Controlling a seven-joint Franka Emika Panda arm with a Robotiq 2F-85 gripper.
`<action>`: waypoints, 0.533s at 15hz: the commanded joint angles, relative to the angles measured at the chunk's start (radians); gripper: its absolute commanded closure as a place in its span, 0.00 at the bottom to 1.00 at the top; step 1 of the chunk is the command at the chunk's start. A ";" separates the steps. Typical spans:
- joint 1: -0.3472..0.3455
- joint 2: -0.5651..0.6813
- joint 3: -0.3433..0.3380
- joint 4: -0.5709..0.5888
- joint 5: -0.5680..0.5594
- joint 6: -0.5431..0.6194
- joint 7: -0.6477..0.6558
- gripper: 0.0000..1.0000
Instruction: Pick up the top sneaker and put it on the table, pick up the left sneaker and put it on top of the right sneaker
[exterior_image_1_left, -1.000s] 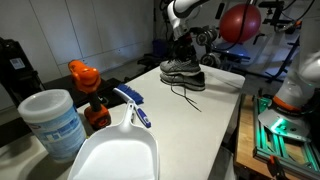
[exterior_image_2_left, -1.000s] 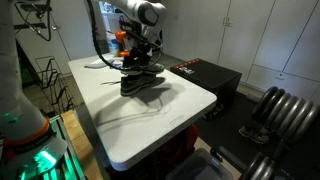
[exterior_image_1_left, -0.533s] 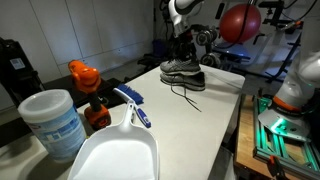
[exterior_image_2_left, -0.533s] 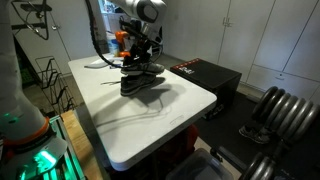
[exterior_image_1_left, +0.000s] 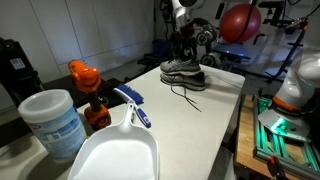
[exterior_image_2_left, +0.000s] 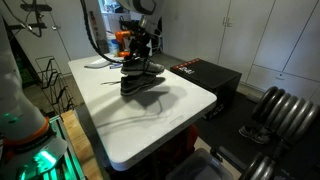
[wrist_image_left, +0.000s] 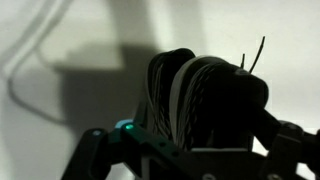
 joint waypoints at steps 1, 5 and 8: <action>0.002 -0.097 -0.001 -0.081 -0.027 0.058 0.039 0.00; 0.007 -0.182 0.003 -0.129 -0.048 0.100 0.103 0.00; 0.008 -0.222 0.006 -0.158 -0.064 0.122 0.137 0.00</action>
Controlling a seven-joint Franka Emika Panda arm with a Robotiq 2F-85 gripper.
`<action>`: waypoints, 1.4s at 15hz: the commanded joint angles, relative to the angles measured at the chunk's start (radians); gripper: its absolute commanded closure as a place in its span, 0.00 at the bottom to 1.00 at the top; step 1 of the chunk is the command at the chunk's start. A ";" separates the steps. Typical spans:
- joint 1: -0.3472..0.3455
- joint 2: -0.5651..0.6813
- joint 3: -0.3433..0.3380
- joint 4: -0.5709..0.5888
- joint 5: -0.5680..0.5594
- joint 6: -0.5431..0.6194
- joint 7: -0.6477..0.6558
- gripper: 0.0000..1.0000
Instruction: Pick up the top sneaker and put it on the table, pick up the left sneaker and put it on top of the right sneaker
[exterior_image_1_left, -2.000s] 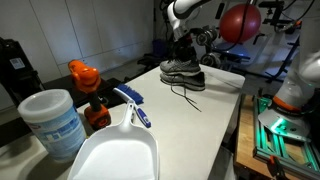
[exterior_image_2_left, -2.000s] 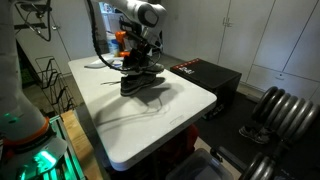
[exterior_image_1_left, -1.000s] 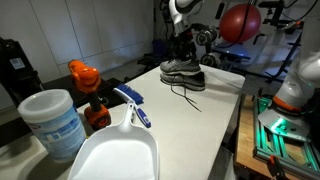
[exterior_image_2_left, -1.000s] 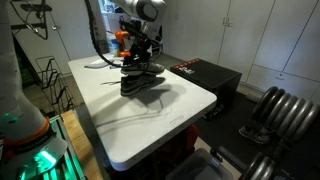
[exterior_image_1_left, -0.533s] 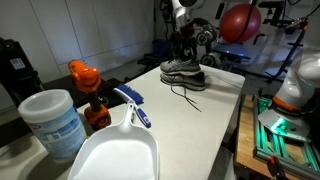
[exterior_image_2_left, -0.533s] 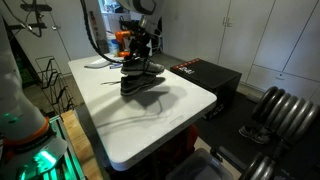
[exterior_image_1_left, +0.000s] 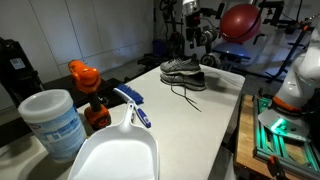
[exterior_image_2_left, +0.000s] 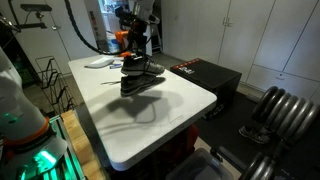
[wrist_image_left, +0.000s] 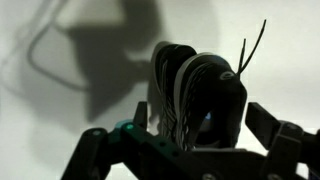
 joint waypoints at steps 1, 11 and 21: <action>0.007 -0.086 0.007 -0.092 -0.036 0.068 0.063 0.00; 0.031 -0.376 0.109 -0.322 -0.261 0.341 0.419 0.00; 0.011 -0.534 0.131 -0.417 -0.107 0.415 0.453 0.00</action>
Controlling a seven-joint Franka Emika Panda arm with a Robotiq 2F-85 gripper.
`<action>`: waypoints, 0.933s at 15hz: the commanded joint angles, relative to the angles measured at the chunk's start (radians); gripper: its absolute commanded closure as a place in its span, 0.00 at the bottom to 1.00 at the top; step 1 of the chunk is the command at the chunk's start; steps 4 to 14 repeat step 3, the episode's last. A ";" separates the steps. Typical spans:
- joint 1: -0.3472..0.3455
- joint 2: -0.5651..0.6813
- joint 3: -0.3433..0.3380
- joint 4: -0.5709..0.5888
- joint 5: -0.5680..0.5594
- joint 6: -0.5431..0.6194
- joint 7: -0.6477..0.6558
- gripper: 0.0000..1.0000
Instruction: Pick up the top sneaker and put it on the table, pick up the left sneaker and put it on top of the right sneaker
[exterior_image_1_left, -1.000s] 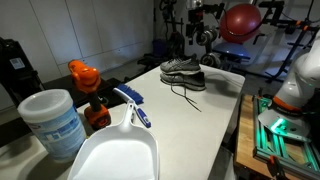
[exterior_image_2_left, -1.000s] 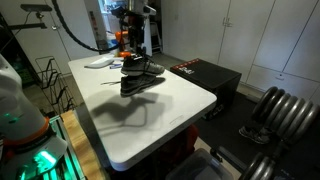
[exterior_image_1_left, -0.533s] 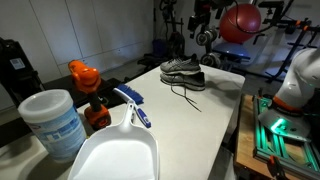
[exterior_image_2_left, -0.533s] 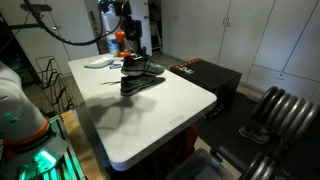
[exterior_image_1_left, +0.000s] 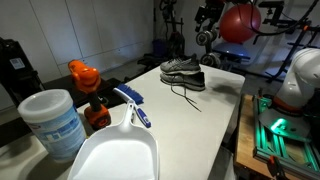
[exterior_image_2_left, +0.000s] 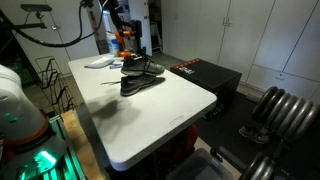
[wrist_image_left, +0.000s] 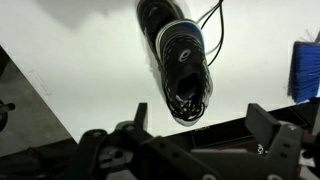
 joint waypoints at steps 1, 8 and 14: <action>-0.020 -0.006 0.016 -0.003 0.011 0.000 -0.008 0.00; -0.020 -0.007 0.016 -0.009 0.012 0.004 -0.008 0.00; -0.020 -0.007 0.016 -0.009 0.012 0.004 -0.008 0.00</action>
